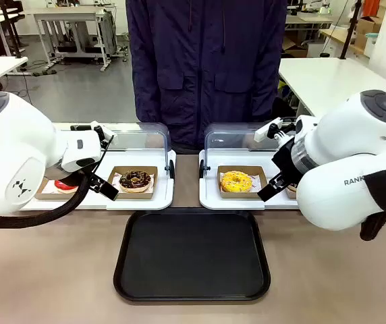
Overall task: Move the fourth donut from the left to the tray.
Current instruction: Pick up the Paper togo box containing the Donut indicated by the person and place it on the Handle tray.
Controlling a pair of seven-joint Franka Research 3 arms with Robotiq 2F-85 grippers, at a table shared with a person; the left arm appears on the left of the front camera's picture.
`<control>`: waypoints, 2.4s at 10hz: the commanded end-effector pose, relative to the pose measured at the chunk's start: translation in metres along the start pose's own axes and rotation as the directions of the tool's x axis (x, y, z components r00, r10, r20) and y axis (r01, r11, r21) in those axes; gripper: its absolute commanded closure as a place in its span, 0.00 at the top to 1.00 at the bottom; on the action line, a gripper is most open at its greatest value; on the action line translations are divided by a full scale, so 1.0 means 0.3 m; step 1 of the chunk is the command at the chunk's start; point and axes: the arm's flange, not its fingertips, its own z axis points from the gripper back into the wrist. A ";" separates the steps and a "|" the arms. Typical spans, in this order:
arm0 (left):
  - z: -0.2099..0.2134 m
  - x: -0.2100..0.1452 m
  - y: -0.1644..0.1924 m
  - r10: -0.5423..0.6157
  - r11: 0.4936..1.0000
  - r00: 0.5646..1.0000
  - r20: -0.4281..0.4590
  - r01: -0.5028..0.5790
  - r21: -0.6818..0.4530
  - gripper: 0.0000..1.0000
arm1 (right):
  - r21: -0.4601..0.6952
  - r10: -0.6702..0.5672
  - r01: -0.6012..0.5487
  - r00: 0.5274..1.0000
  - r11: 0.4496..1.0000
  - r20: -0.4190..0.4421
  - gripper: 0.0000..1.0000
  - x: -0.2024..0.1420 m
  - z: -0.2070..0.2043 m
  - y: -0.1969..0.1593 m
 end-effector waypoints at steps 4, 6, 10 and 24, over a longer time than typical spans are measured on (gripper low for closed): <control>0.000 0.000 0.000 0.000 1.000 1.000 0.000 0.000 0.000 1.00 | 0.000 0.000 0.000 1.000 1.000 0.000 1.00 0.000 0.000 0.000; 0.000 0.000 0.000 0.000 1.000 1.000 0.000 0.000 0.000 1.00 | 0.000 0.000 0.000 1.000 1.000 0.000 1.00 0.000 0.000 0.000; 0.000 0.000 0.000 0.000 1.000 1.000 0.000 0.000 0.000 1.00 | -0.005 -0.016 0.016 1.000 1.000 0.021 1.00 0.080 0.066 -0.038; 0.591 -0.394 1.170 -0.031 0.833 0.851 0.524 0.312 -0.457 1.00 | 0.408 -0.095 -0.123 0.875 0.905 0.475 1.00 -0.369 0.557 -1.025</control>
